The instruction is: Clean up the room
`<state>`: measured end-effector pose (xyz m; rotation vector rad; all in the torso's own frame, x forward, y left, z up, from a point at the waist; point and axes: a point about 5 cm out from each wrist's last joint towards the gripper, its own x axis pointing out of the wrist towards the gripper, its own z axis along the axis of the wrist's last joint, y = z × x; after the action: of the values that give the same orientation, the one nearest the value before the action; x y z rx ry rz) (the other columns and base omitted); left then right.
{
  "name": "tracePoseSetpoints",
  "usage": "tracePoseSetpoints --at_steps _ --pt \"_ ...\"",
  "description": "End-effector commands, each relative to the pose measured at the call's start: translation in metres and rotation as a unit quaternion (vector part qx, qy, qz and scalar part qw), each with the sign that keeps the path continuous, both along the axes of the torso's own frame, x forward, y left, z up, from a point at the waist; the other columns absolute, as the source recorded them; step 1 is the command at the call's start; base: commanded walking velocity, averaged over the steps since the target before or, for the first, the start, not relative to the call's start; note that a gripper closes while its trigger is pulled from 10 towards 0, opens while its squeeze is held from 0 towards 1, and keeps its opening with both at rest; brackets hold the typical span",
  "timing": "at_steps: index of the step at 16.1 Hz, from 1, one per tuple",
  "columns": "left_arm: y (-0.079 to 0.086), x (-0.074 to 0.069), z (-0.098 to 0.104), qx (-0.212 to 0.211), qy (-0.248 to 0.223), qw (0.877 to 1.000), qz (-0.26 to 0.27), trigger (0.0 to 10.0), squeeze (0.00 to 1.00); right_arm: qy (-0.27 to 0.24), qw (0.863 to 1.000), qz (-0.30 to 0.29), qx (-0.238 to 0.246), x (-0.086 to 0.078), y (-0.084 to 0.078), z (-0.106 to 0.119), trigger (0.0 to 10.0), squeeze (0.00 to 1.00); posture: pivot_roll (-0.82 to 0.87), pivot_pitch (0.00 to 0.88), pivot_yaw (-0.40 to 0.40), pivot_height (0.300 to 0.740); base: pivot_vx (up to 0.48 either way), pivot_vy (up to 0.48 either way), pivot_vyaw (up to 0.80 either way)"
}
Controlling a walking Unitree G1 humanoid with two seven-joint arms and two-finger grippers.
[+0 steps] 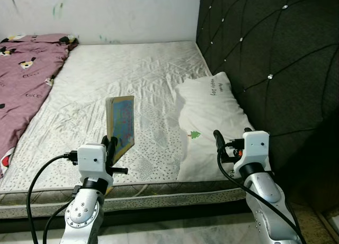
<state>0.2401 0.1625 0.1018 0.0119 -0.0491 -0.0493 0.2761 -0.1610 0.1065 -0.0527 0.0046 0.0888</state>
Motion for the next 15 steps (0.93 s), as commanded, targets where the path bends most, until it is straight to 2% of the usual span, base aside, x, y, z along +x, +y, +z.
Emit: tracePoseSetpoints --at_steps 1,15 --pt "0.0001 0.0012 0.0121 0.000 -0.026 1.000 -0.002 10.0 0.00 -0.014 1.000 0.004 -0.001 0.0031 0.0031 0.0082 10.0 0.00 -0.03 0.045 0.027 0.740 0.270 0.000 0.00" --pt "-0.0042 0.0035 0.0096 -0.006 -0.015 1.000 -0.011 10.0 0.00 -0.020 1.000 0.001 -0.003 0.0067 0.0054 0.0119 10.0 0.00 -0.03 0.047 0.026 0.740 0.292 0.000 0.00"
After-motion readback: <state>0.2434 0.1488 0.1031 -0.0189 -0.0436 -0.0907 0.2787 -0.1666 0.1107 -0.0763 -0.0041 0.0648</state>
